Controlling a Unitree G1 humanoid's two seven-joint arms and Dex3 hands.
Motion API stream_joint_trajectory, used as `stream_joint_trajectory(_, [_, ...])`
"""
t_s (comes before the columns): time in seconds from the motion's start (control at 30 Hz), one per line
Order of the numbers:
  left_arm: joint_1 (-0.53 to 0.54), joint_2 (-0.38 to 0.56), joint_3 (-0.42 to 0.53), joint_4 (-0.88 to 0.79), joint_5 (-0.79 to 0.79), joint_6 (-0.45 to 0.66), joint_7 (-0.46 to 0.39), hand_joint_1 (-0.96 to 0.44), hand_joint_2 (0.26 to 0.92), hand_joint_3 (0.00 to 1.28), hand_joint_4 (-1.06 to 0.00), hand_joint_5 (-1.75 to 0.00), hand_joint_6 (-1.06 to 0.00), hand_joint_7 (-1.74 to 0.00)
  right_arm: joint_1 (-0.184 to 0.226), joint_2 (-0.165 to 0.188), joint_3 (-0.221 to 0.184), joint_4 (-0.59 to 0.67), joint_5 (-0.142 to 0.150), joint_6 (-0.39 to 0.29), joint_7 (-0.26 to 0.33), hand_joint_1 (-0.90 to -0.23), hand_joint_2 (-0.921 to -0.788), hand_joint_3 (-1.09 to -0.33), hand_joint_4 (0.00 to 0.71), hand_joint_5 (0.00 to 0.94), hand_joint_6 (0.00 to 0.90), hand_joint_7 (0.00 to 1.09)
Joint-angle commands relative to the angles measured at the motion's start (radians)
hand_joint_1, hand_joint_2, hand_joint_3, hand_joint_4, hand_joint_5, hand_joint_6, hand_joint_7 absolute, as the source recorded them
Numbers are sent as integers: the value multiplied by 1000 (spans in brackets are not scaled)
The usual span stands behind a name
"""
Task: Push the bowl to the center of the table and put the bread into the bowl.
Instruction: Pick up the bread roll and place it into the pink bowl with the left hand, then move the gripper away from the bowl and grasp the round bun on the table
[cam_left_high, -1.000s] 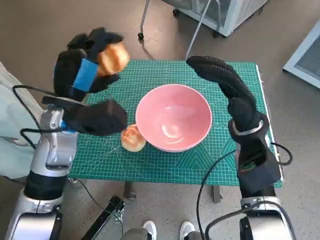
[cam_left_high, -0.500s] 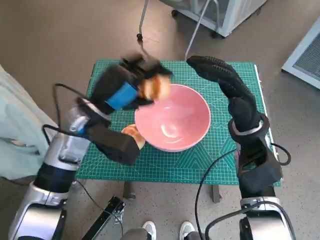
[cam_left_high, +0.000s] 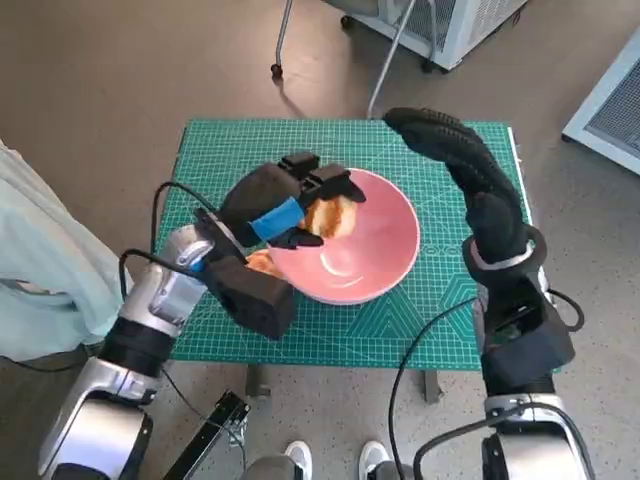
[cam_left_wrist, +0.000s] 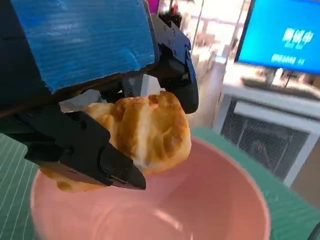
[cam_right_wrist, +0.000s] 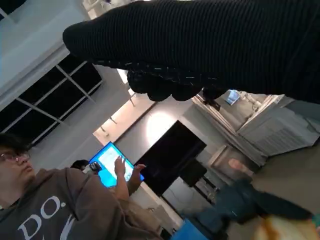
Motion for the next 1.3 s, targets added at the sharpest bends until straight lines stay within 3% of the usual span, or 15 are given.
stream_joint_trajectory(0.03, [-20, 24, -23, -57, -52, 109, -228, -188, 857, 154, -117, -309, -115, -509, 32, -7, -5, -2, 8, 5, 3, -644, -921, -857, -1, 459, -1, 781])
stream_joint_trajectory(0.13, [-21, 42, -17, -97, -72, 121, -304, -252, 841, 101, -38, -100, -40, -274, 32, -8, -7, 1, 8, 1, 2, -648, -921, -855, -1, 458, -1, 778])
stream_joint_trajectory(0.23, [-10, 56, 0, -142, -87, 132, -344, -292, 830, 76, -12, -32, -20, -206, 29, -8, -10, 8, 9, -3, 2, -653, -921, -852, -1, 457, -1, 777])
stream_joint_trajectory(0.4, [26, 74, 30, -210, -100, 143, -345, -339, 839, 41, -1, -5, -3, -226, 26, -6, -13, 12, 6, -5, 1, -659, -921, -850, -1, 457, -1, 776])
stream_joint_trajectory(0.67, [96, 123, 107, -292, -182, 66, -337, -418, 861, 11, -18, -7, -7, -347, 21, -2, -13, 26, 7, -11, 4, -652, -921, -851, -1, 458, -1, 777])
stream_joint_trajectory(1.0, [255, 213, 246, -462, -262, 21, -312, -459, 843, 0, -77, -29, -49, -408, 19, -7, -14, 35, 22, -17, 11, -662, -921, -851, -1, 455, -1, 776])
stream_joint_trajectory(1.3, [393, 269, 327, -489, -278, -7, -287, -464, 842, 0, -94, -20, -82, -375, 15, -8, -12, 36, 54, -13, 34, -650, -921, -853, -1, 443, -1, 770])
